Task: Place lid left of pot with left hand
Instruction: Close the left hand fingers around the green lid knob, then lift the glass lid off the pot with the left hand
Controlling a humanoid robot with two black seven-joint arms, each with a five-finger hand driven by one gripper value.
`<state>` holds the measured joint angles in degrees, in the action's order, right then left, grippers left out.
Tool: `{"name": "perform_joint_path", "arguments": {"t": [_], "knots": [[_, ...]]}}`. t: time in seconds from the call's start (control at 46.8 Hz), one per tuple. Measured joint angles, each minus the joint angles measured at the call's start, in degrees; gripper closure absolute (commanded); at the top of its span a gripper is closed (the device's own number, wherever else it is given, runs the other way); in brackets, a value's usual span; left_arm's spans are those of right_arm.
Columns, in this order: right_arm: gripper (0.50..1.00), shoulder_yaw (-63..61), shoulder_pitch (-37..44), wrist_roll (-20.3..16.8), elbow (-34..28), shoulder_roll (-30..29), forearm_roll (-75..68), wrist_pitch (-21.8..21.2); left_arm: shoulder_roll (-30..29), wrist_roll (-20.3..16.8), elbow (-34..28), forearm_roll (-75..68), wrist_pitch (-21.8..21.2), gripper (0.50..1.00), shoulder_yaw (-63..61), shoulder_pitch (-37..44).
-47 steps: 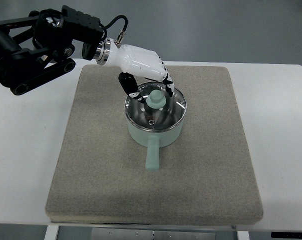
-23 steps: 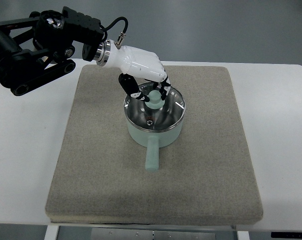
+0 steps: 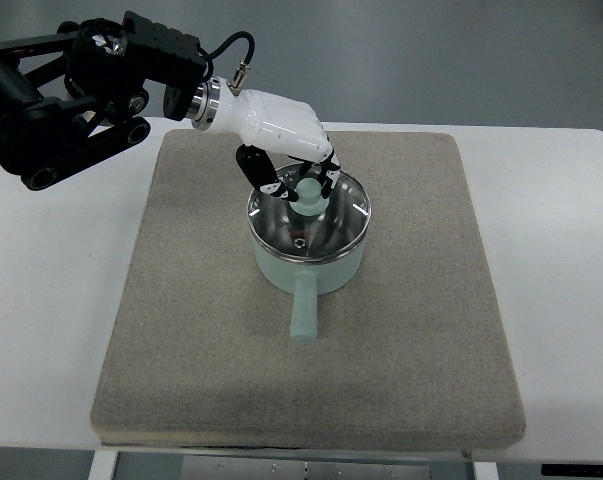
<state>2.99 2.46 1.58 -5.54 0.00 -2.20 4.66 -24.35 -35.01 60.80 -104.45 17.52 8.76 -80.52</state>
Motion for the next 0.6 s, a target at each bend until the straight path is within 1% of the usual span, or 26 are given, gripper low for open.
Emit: {"name": "perform_joint_path", "arguments": {"t": [0.449, 0.598], "knots": [[0.579, 0.0, 0.0, 0.0, 0.0, 0.0, 0.0, 0.0, 0.0, 0.0, 0.0, 0.2, -0.2, 1.000, 0.4, -0.2], [0.579, 0.0, 0.0, 0.0, 0.0, 0.0, 0.0, 0.0, 0.0, 0.0, -1.0, 0.4, -0.2, 1.000, 0.4, -0.4]]}}
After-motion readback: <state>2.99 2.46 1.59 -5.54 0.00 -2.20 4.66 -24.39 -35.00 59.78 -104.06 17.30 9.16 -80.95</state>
